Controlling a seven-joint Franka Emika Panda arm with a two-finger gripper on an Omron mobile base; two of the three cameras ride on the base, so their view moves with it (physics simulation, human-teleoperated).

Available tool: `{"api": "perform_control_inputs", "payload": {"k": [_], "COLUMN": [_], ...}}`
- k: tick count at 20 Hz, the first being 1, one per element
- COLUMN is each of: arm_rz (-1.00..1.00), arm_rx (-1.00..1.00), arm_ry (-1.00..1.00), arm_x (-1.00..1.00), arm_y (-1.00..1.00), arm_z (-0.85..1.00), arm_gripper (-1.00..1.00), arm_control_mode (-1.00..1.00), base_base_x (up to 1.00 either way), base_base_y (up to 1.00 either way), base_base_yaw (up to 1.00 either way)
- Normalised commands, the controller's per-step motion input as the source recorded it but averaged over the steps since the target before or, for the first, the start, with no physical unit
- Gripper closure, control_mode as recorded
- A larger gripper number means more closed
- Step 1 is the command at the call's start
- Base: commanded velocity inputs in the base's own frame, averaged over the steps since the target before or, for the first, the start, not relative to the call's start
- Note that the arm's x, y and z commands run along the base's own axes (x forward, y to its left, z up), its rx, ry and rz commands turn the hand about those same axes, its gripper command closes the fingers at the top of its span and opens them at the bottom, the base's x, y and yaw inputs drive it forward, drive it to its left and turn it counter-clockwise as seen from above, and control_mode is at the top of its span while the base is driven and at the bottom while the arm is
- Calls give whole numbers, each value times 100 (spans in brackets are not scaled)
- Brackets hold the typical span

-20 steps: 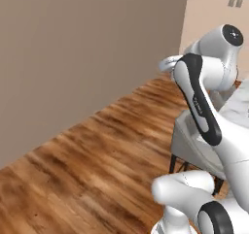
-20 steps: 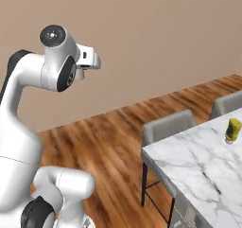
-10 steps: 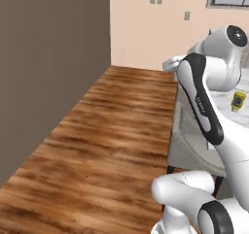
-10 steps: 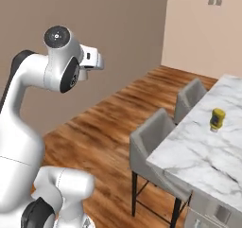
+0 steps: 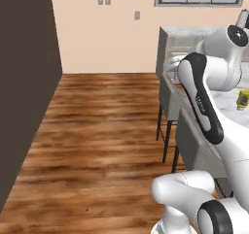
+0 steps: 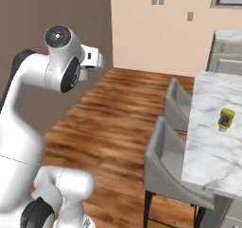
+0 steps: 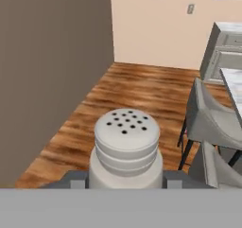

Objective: Move the mustard and shaker from the cabinet to the dining counter.

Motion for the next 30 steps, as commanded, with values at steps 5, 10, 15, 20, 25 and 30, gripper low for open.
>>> {"api": "perform_control_inputs", "payload": {"k": [5,10,15,20,25,30], "arm_rz": [0,0,0,0,0,0], "arm_rx": [0,0,0,0,0,0], "arm_ry": [0,0,0,0,0,0], "arm_x": [0,0,0,0,0,0], "arm_y": [0,0,0,0,0,0], "arm_z": [0,0,0,0,0,0], "arm_gripper": [100,100,100,100,100,100], "arm_control_mode": [100,100,100,100,100,100], "base_base_x": [82,58,74,85,74,63], "base_base_y": [93,99,97,87,71,67], "base_base_yaw": [-61,-59,-58,-62,-71,-73]}}
